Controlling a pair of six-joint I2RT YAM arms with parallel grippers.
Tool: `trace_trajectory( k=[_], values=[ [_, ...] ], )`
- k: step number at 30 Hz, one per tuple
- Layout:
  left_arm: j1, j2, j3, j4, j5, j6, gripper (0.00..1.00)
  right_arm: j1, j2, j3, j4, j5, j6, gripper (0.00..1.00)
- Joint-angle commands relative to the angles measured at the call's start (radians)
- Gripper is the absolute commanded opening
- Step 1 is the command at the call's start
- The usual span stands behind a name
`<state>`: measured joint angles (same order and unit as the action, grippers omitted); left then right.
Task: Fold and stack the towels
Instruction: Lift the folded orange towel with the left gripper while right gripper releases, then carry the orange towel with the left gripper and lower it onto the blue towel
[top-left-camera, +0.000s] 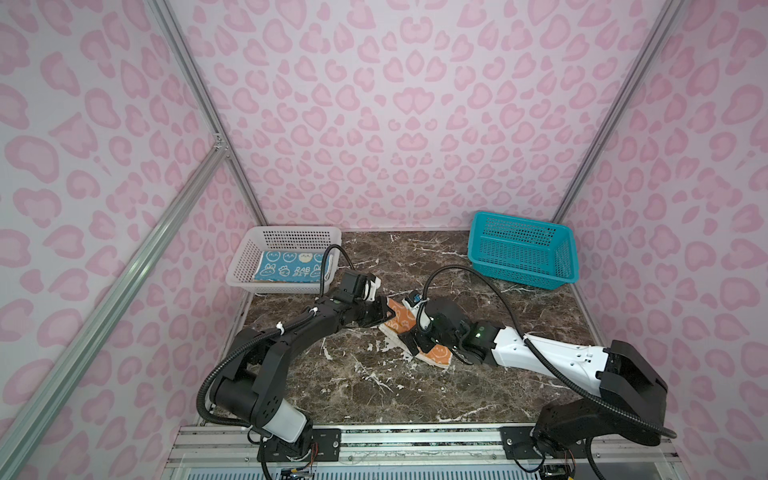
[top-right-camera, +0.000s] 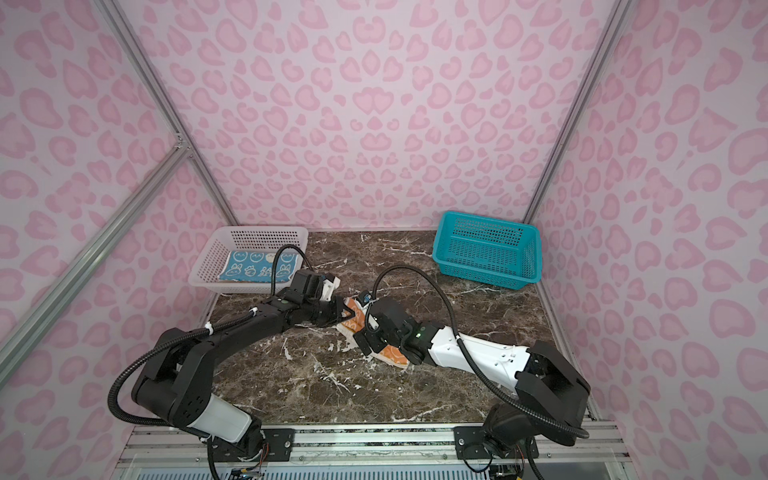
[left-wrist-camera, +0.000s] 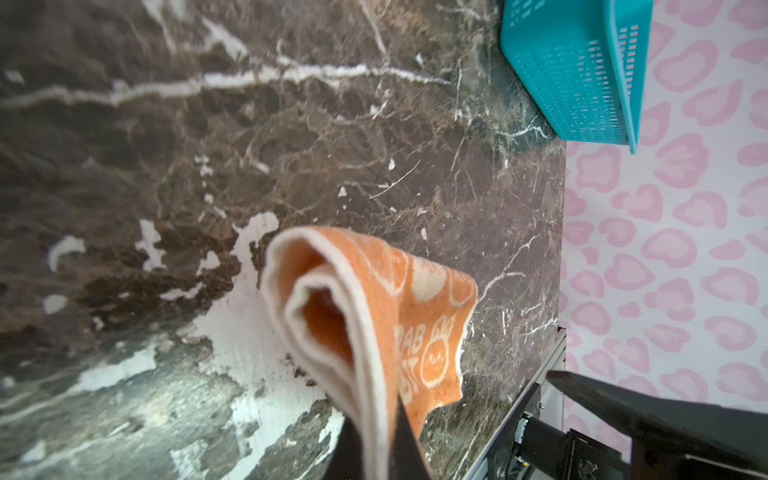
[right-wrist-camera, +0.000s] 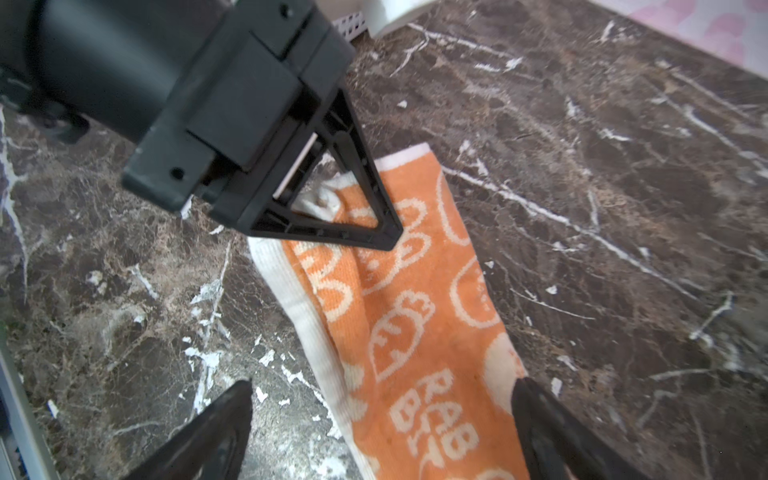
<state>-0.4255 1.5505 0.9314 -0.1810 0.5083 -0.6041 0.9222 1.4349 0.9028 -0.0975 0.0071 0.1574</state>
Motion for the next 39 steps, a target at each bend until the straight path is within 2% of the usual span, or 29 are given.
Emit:
trace_trajectory(
  k=[1,6,13,19,24,31,39],
  values=[
    [0.013,-0.022,0.1,-0.177,-0.063,0.182,0.03,-0.006,-0.038,-0.017,0.033,0.048,0.051,0.98],
    [0.055,-0.013,0.253,-0.292,-0.125,0.305,0.03,-0.006,-0.071,-0.046,0.094,0.05,0.098,0.98],
    [0.135,0.107,0.543,-0.465,-0.209,0.452,0.03,-0.006,-0.045,-0.009,0.105,0.092,0.127,0.98],
    [0.173,0.21,0.755,-0.615,-0.306,0.572,0.03,-0.008,-0.07,-0.022,0.188,0.077,0.09,0.98],
    [0.231,0.238,0.835,-0.627,-0.361,0.611,0.03,-0.011,-0.063,-0.046,0.281,0.024,0.094,0.98],
    [0.35,0.292,0.926,-0.634,-0.401,0.643,0.03,-0.01,-0.001,-0.005,0.289,-0.079,0.097,0.98],
    [0.479,0.367,0.989,-0.629,-0.416,0.658,0.03,-0.013,0.009,0.013,0.276,-0.081,0.068,0.98]
  ],
)
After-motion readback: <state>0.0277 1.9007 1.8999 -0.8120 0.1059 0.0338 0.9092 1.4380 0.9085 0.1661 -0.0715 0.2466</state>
